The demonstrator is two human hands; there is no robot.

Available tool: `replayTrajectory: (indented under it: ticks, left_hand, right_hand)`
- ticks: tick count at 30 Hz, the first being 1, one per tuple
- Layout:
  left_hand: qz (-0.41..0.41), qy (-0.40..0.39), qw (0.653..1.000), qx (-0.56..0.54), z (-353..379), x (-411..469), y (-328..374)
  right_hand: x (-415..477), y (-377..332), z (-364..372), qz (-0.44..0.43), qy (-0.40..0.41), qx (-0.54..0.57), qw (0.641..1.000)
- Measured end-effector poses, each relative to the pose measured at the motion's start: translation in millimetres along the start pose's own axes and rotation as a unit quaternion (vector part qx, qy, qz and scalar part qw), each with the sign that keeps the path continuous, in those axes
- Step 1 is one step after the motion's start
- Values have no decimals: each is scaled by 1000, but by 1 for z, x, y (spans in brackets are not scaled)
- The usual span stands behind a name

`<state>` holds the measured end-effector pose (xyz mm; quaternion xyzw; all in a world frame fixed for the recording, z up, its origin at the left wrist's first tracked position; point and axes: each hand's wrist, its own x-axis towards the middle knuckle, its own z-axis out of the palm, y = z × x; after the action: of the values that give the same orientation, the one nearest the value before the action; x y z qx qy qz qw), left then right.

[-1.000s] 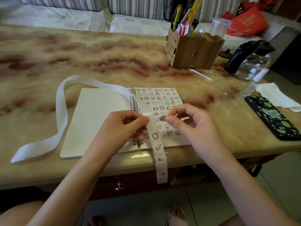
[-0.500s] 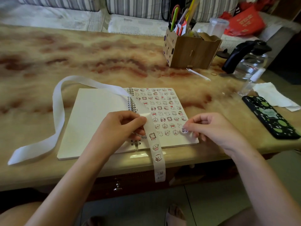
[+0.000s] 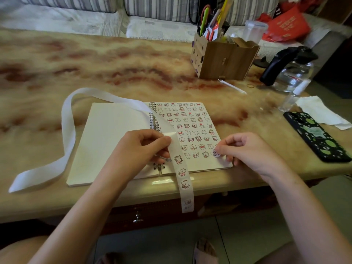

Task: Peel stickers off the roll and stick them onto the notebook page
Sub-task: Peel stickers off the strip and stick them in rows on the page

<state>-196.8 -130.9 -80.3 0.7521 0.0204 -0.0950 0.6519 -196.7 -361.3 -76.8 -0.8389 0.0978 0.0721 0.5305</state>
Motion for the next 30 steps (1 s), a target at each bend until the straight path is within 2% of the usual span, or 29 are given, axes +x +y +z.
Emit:
replayTrajectory:
  ticks: [14,30]
  left_hand:
    - [1,0,1000,-2,0,-1,0]
    - [4,-1,1000,-4,0,-1,0]
  right_hand:
    - [-2,-1,4,-5,16,-6,1000]
    - [2,8,7,-34,37,-63,997]
